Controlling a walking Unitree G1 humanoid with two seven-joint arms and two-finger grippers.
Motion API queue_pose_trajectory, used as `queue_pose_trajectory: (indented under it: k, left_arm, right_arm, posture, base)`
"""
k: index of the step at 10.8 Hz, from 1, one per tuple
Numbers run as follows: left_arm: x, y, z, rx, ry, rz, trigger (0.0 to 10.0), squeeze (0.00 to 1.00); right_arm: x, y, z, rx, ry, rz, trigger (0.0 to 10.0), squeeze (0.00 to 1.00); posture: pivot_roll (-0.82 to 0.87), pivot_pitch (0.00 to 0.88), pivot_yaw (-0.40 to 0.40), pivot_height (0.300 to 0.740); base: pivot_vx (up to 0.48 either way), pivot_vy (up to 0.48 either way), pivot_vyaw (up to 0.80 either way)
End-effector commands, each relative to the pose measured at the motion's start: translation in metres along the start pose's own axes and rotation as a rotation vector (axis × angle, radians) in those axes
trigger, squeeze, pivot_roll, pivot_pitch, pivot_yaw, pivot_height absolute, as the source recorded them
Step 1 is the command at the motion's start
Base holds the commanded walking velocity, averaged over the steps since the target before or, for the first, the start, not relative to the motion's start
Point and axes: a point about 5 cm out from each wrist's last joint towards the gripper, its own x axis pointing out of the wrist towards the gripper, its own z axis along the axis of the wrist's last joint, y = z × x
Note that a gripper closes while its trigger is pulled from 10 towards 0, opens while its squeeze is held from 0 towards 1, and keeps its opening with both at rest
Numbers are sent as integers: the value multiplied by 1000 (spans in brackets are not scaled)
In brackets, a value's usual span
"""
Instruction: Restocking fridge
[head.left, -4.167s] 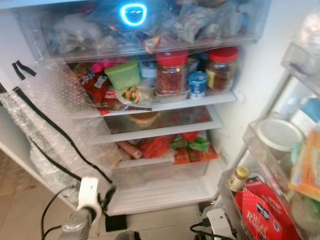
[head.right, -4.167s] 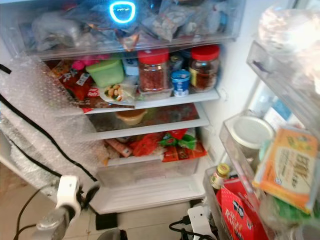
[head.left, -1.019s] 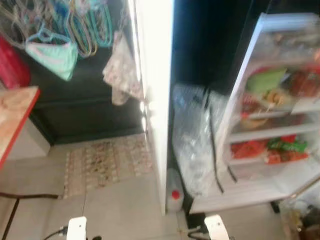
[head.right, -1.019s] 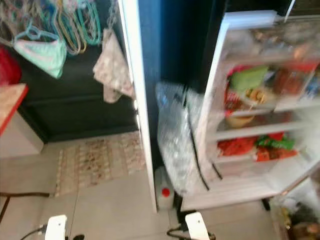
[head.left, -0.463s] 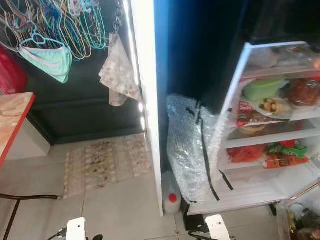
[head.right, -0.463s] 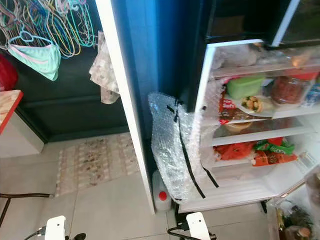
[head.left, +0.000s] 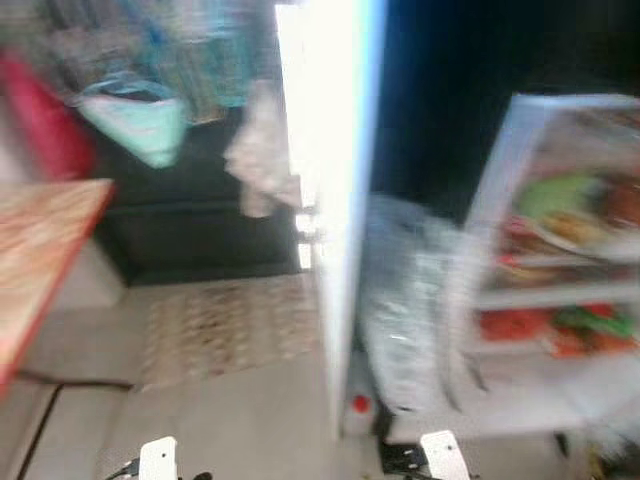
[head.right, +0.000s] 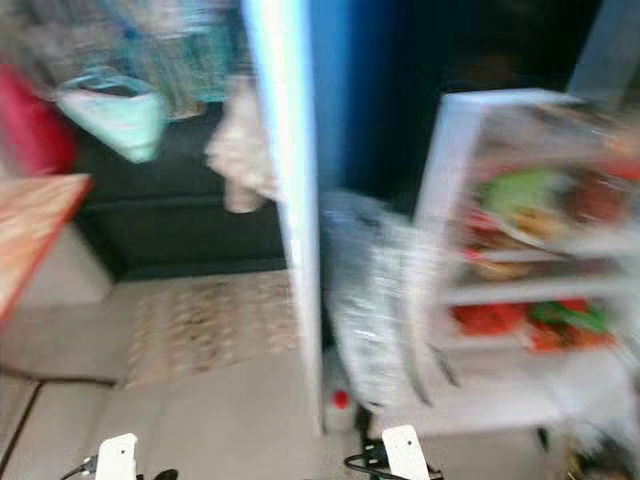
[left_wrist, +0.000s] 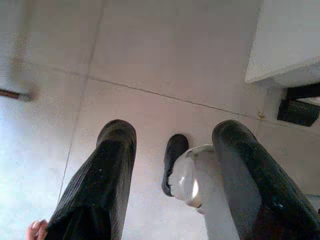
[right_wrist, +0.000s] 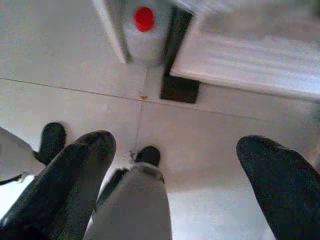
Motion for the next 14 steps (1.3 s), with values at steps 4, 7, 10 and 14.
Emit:
queue_pose_trajectory:
  k: [4, 7, 10, 14]
  left_arm:
    - [0, 2, 3, 18, 1, 10, 10000, 0]
    - [1, -1, 5, 18, -8, 2, 10000, 0]
    - [1, -4, 3, 20, -8, 0, 10000, 0]
    - [1, -5, 3, 14, -6, -2, 10000, 0]
  right_arm:
    - [0, 5, -1, 14, 2, 13, 10000, 0]
    - [0, 5, 0, 10, 1, 18, 10000, 0]
    - [0, 6, 1, 8, 0, 23, 10000, 0]
    - [0, 6, 1, 3, -7, 28, 10000, 0]
  posture:
    - [6, 0, 53, 740]
    - [7, 0, 54, 740]
    - [9, 0, 53, 740]
    - [8, 0, 53, 740]
  base:
    - [0, 173, -761]
    - [0, 0, -760]
    - [0, 0, -765]
    - [0, 0, -577]
